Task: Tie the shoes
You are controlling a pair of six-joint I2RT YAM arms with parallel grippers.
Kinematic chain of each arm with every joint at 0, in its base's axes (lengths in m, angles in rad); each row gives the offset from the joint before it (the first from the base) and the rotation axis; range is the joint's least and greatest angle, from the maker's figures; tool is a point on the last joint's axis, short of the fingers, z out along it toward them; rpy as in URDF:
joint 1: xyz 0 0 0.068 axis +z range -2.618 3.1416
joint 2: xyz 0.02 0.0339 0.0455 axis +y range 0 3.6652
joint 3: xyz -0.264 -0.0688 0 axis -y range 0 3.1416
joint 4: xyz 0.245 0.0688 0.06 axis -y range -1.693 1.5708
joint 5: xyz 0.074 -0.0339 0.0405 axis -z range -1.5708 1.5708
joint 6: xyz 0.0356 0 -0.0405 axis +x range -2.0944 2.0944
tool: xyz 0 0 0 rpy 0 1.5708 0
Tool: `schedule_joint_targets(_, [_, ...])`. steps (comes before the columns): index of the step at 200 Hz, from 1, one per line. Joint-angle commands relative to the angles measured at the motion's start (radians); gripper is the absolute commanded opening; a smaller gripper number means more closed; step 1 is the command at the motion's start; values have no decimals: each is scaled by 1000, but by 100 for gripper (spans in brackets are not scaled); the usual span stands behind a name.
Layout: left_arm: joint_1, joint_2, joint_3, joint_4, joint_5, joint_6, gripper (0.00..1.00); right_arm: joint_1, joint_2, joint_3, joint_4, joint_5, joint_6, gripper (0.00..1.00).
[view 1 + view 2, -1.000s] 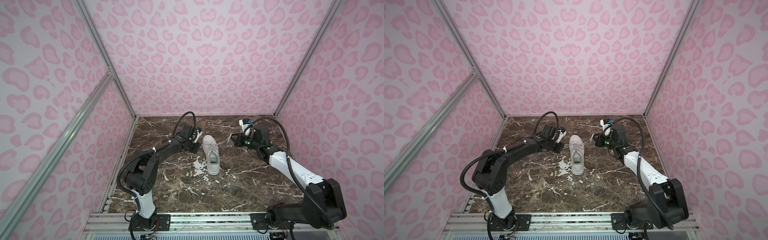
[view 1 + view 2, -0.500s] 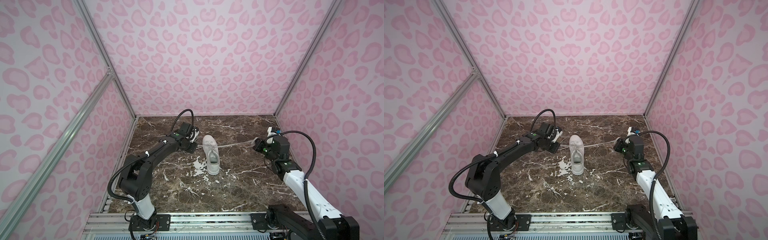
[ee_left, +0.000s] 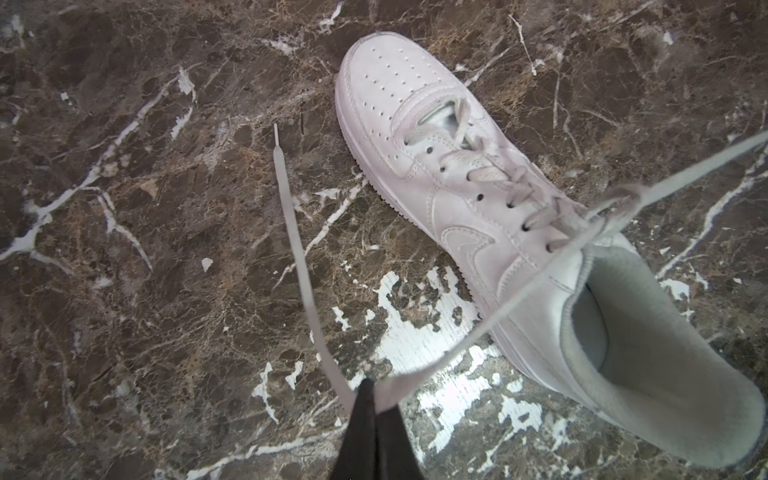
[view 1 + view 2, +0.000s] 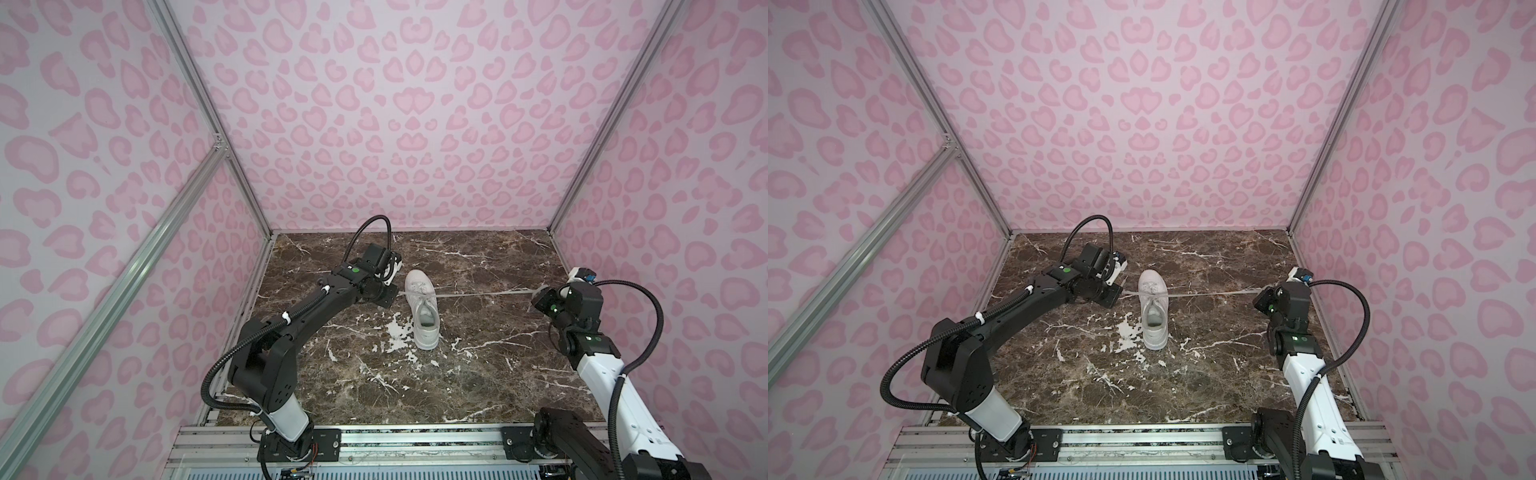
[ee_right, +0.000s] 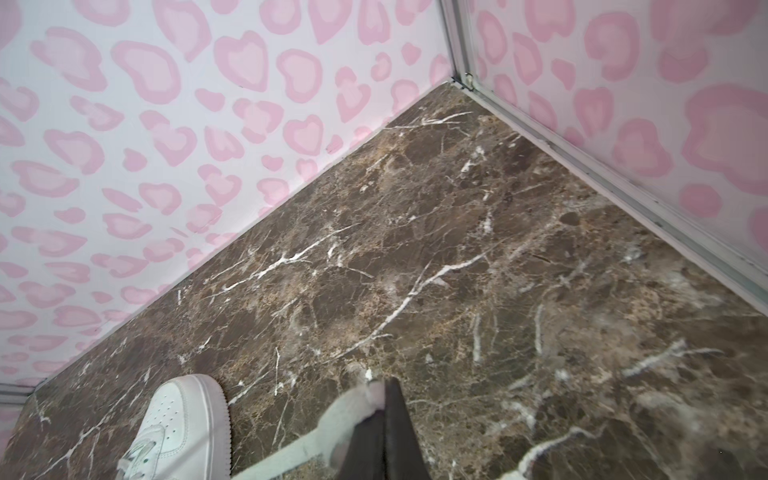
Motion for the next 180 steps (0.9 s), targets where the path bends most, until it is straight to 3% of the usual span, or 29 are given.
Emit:
schedule_joint_targets(1, [3,-8,17,-31,-49,-21,3,-29,-3,-15,0,-11,-2,2])
schedule_joint_targets(71, [66,27,21,-80,-104,-94,3,-66,24,-73,13,-35,35,2])
schedule_joint_targets(180, [166,254,209,-78,56,-60,3,-78,-28,-127,-8,45,62,2])
